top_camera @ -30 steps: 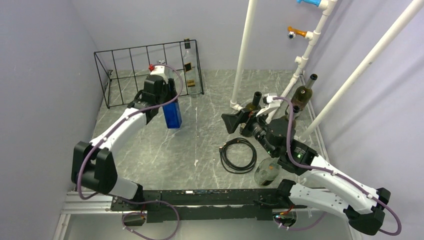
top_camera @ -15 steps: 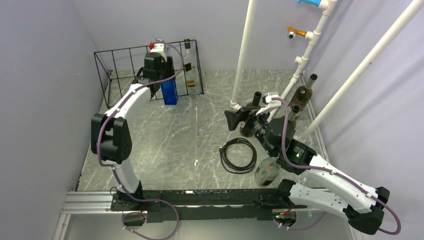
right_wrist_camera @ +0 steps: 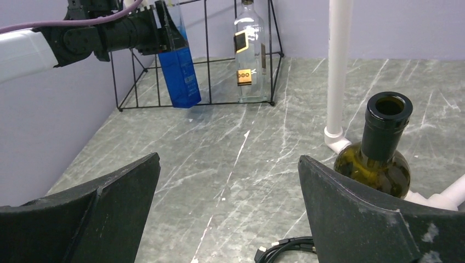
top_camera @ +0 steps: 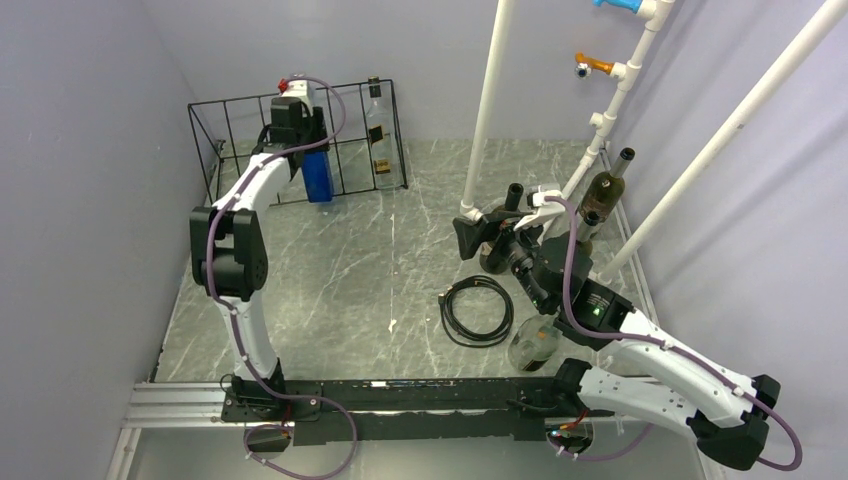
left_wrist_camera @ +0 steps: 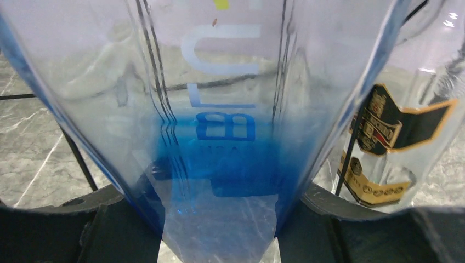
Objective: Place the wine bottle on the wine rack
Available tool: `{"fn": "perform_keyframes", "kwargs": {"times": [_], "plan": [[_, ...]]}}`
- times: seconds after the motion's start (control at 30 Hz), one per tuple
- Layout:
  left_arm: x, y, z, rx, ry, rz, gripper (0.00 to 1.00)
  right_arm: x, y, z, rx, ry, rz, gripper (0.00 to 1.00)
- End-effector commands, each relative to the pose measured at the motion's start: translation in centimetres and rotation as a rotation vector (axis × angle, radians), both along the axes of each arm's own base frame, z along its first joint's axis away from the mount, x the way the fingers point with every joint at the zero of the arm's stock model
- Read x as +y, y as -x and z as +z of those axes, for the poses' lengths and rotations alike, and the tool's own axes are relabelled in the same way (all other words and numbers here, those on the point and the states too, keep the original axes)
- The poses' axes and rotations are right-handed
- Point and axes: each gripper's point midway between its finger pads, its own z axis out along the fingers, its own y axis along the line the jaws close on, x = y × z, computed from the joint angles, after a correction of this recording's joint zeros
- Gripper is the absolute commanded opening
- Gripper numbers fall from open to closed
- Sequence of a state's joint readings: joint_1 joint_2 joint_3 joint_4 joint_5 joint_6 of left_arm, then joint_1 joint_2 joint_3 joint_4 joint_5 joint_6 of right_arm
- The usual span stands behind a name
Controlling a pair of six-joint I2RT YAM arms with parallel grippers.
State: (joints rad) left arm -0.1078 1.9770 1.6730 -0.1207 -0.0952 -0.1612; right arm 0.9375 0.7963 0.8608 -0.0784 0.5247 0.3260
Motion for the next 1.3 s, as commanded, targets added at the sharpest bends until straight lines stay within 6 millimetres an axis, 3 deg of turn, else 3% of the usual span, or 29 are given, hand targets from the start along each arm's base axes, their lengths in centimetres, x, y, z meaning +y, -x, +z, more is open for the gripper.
{"fn": "perform_keyframes", "kwargs": {"times": [0.0, 0.4, 0.77, 0.87, 1.03, 1.17, 1.27], "plan": [[-0.3, -3.5, 9.2, -0.269, 0.045, -0.021, 0.00, -0.4, -0.5, 1.0, -0.041, -0.006, -0.031, 1.00], [-0.4, -5.5, 7.0, -0.240, 0.051, -0.026, 0.00, -0.4, -1.1, 0.8, -0.048, 0.016, -0.051, 1.00], [-0.5, -5.7, 1.4, -0.104, 0.077, -0.006, 0.00, -0.3, -1.6, 0.0, -0.036, 0.040, -0.060, 1.00], [-0.5, -5.8, 0.5, -0.088, 0.080, 0.000, 0.18, -0.4, -1.7, 0.3, -0.040, 0.040, -0.064, 1.00], [-0.5, -6.0, -0.7, -0.058, 0.090, 0.001, 0.37, -0.5, -1.8, 0.5, -0.040, 0.049, -0.065, 1.00], [-0.6, -5.9, -0.7, -0.055, 0.093, -0.010, 0.55, -0.6, -1.8, 0.5, -0.038, 0.045, -0.068, 1.00], [-0.5, -5.8, -0.4, -0.055, 0.090, -0.008, 0.62, -0.6, -1.8, 0.4, -0.040, 0.039, -0.064, 1.00]]}}
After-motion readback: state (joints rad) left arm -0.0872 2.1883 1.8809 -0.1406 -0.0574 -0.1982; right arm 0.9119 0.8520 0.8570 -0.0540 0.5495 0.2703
